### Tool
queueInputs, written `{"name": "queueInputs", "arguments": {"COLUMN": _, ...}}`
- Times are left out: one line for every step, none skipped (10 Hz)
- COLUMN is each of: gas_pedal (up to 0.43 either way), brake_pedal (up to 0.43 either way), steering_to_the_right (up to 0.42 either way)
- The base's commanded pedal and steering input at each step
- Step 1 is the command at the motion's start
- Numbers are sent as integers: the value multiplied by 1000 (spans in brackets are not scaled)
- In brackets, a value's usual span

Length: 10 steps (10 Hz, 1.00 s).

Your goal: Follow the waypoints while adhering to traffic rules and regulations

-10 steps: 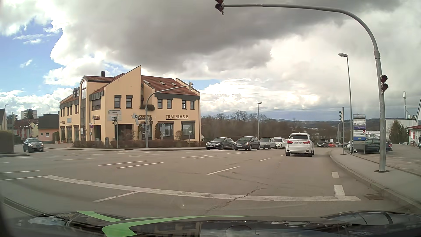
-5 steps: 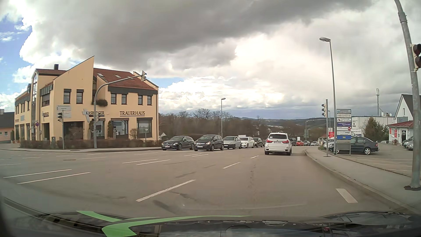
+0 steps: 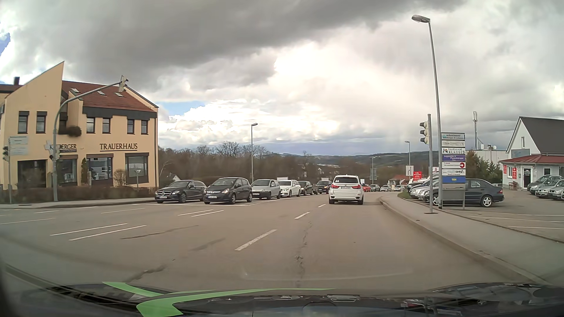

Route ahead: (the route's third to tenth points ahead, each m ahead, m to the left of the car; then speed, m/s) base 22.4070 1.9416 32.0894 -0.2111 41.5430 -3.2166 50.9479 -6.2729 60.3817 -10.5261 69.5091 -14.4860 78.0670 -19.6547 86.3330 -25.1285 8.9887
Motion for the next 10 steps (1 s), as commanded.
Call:
{"name": "queueInputs", "arguments": {"gas_pedal": 240, "brake_pedal": 0, "steering_to_the_right": 91}}
{"name": "queueInputs", "arguments": {"gas_pedal": 240, "brake_pedal": 0, "steering_to_the_right": 82}}
{"name": "queueInputs", "arguments": {"gas_pedal": 240, "brake_pedal": 0, "steering_to_the_right": 77}}
{"name": "queueInputs", "arguments": {"gas_pedal": 240, "brake_pedal": 0, "steering_to_the_right": 72}}
{"name": "queueInputs", "arguments": {"gas_pedal": 228, "brake_pedal": 0, "steering_to_the_right": 65}}
{"name": "queueInputs", "arguments": {"gas_pedal": 228, "brake_pedal": 0, "steering_to_the_right": 61}}
{"name": "queueInputs", "arguments": {"gas_pedal": 228, "brake_pedal": 0, "steering_to_the_right": 57}}
{"name": "queueInputs", "arguments": {"gas_pedal": 209, "brake_pedal": 0, "steering_to_the_right": 51}}
{"name": "queueInputs", "arguments": {"gas_pedal": 197, "brake_pedal": 0, "steering_to_the_right": 47}}
{"name": "queueInputs", "arguments": {"gas_pedal": 197, "brake_pedal": 0, "steering_to_the_right": 43}}
